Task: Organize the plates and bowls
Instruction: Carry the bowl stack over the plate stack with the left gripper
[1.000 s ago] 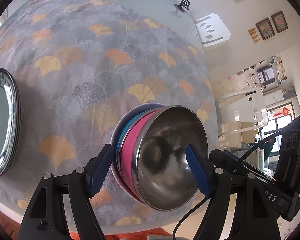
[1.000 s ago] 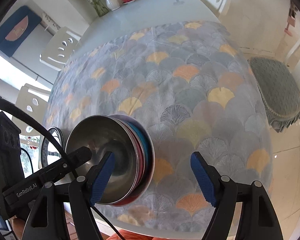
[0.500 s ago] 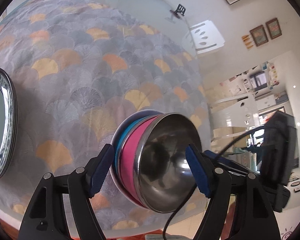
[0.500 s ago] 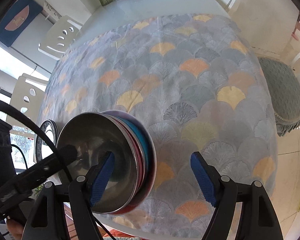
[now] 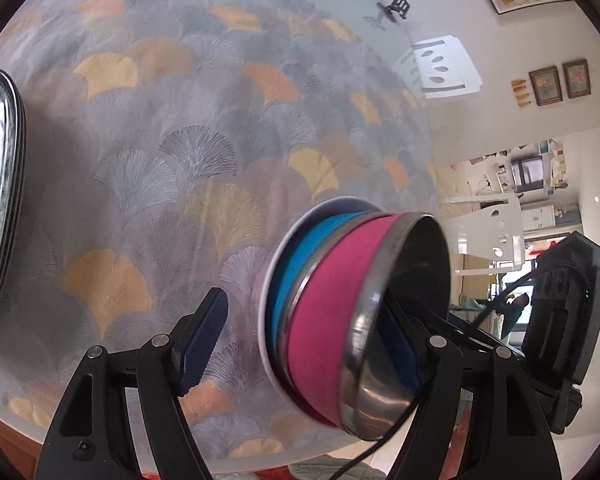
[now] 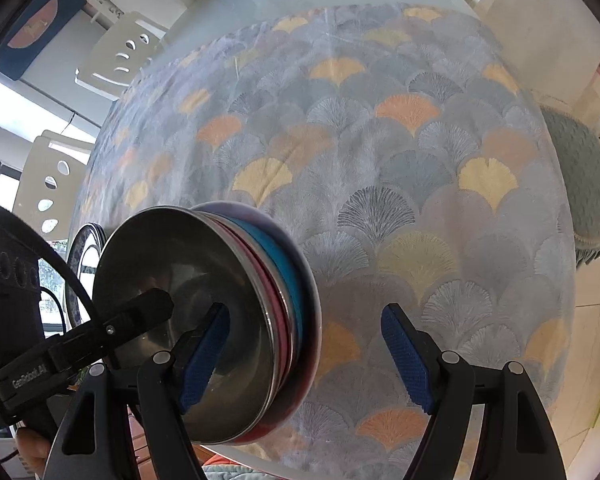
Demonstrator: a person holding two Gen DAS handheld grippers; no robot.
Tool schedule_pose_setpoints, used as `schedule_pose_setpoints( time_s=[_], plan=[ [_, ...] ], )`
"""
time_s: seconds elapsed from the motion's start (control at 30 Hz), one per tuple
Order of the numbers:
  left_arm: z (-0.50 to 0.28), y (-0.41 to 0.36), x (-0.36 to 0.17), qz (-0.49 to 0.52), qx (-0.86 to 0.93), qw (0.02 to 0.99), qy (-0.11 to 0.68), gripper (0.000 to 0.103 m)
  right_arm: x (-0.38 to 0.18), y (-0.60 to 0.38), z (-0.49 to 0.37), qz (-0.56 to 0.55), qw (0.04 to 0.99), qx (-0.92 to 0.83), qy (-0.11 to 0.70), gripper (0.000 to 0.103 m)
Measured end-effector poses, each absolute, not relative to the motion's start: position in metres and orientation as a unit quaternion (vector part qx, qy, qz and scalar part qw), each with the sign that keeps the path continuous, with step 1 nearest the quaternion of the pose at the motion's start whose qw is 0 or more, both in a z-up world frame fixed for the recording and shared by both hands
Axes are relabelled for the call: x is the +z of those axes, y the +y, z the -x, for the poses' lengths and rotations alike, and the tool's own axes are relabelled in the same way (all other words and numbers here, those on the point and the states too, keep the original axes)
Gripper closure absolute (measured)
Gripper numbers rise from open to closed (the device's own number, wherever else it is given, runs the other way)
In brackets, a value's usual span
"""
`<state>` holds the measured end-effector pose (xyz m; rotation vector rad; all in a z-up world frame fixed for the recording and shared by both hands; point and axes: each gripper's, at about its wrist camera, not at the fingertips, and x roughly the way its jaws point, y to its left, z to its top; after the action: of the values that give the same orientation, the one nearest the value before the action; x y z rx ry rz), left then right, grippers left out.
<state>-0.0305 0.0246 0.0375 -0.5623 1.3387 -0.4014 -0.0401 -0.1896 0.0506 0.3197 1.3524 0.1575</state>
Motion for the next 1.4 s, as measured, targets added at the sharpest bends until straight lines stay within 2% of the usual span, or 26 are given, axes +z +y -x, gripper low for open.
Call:
schedule_pose_setpoints(
  time_s=[0.2,0.43,0.6,0.67,0.73,0.9,1.13,1.4],
  plan=[
    [0.026,0.018,0.027,0.246,-0.177,0.728,0.615,0.031,0.038,-0.189,0.037,-0.147,0.757,0.07,0.633,0.027],
    [0.026,0.02,0.02,0.248,-0.18,0.726,0.616,0.041,0.023,-0.192,0.037,-0.193,0.737,0.09,0.641,0.029],
    [0.027,0.015,0.015,0.266,-0.198,0.716,0.614,0.048,0.017,-0.192,0.038,-0.238,0.723,0.116,0.638,0.041],
    [0.029,0.013,0.016,0.265,-0.194,0.72,0.611,0.048,0.018,-0.191,0.039,-0.245,0.722,0.122,0.636,0.049],
    [0.03,0.012,0.017,0.264,-0.191,0.723,0.609,0.048,0.02,-0.188,0.039,-0.244,0.724,0.131,0.632,0.053],
    [0.032,0.014,0.022,0.276,-0.168,0.727,0.606,0.051,0.025,-0.181,0.039,-0.225,0.733,0.121,0.631,0.054],
    [0.03,0.023,0.044,0.261,-0.136,0.75,0.592,0.049,0.047,-0.158,0.036,-0.164,0.761,0.125,0.615,0.055],
    [0.028,0.068,0.078,0.295,-0.108,0.75,0.582,0.051,0.063,-0.132,0.025,-0.205,0.743,0.136,0.623,0.055]
  ],
)
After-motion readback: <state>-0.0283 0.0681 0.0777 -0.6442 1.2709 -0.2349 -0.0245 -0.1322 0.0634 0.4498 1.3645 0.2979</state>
